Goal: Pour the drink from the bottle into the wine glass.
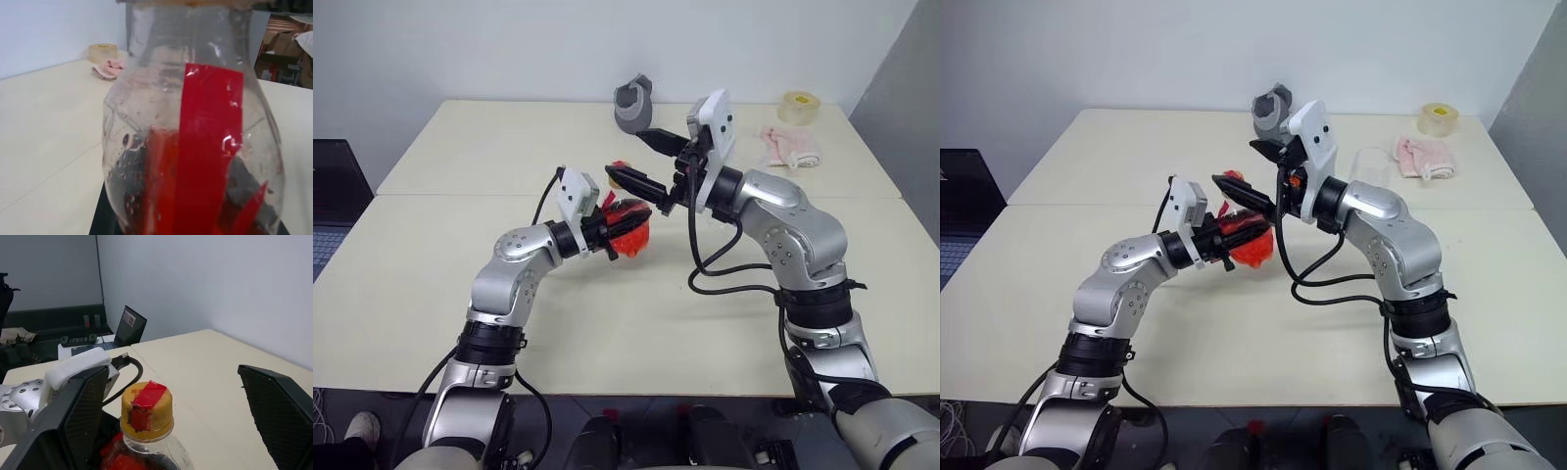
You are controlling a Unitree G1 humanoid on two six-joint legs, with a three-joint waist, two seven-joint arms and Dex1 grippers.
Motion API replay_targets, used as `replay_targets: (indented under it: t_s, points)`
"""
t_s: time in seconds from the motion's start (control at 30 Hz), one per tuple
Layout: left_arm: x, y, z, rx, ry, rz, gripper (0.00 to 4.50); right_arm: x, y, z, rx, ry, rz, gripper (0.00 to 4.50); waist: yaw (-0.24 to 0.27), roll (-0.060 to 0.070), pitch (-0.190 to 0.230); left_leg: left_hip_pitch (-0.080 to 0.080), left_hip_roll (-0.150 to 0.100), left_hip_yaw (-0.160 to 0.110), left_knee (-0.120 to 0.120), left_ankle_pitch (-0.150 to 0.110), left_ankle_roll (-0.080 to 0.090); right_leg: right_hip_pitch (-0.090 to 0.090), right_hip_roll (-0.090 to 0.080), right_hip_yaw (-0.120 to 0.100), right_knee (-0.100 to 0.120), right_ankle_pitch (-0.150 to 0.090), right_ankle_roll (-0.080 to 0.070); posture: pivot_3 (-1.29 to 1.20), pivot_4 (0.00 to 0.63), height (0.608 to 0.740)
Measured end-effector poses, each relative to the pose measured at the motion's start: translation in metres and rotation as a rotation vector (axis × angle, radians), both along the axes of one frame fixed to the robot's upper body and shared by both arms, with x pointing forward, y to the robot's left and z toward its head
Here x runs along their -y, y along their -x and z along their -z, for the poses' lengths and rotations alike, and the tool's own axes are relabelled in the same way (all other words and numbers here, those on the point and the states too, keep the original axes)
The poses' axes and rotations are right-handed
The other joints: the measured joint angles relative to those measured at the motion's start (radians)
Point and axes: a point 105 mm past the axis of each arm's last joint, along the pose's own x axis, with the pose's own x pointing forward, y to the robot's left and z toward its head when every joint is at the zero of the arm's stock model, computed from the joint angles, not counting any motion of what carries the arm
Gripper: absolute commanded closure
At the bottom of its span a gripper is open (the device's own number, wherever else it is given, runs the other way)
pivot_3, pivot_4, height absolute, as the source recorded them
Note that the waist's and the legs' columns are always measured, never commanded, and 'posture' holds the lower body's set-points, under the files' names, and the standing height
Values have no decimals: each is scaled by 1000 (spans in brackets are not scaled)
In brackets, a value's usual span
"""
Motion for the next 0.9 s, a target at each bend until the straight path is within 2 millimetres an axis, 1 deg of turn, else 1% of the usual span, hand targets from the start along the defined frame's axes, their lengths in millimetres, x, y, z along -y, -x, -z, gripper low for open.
replay_targets:
  t_s: [0.07, 0.2, 0.3, 0.37, 0.53, 0.7, 0.9]
  points:
    - [0, 0, 0, 1, 0, 3, 3514, -3, 0, 1, 2, 9, -4, 0, -3, 0, 0, 0, 0, 0, 0, 0, 0, 0, 0, 0, 0, 0, 0, 0, 150, 740]
    - [2, 1, 0, 1, 4, 10, 3514, -8, 1, -6, 33, 10, -13, 0, -6, 0, 0, 0, 0, 0, 0, 0, 0, 0, 0, 0, 0, 0, 0, 0, 150, 740]
    - [3, 1, 0, 2, 5, 13, 3514, -11, -5, 1, 22, 22, -5, 0, -7, 0, 0, 0, 0, 0, 0, 0, 0, 0, 0, 0, 0, 0, 0, 0, 150, 740]
    - [3, 1, -1, 3, 5, 15, 3514, -10, -10, 5, 14, 36, 14, 0, -7, 0, 0, 0, 0, 0, 0, 0, 0, 0, 0, 0, 0, 0, 0, 0, 150, 740]
    - [3, 1, 0, 2, 4, 17, 3514, -9, -12, 6, 29, 54, 11, 0, -8, 0, 0, 0, 0, 0, 0, 0, 0, 0, 0, 0, 0, 0, 0, 0, 150, 740]
    - [5, 2, 1, -16, 1, 24, 3514, -3, -11, 6, 42, 77, 4, 0, -8, 0, 0, 0, 0, 0, 0, 0, 0, 0, 0, 0, 0, 0, 0, 0, 150, 740]
    - [8, 17, -1, -35, -5, 58, 3514, 17, 3, 2, 56, 119, -51, 0, -7, 0, 0, 0, 1, 0, 0, 0, 0, 0, -1, 0, 0, 0, 0, 0, 150, 740]
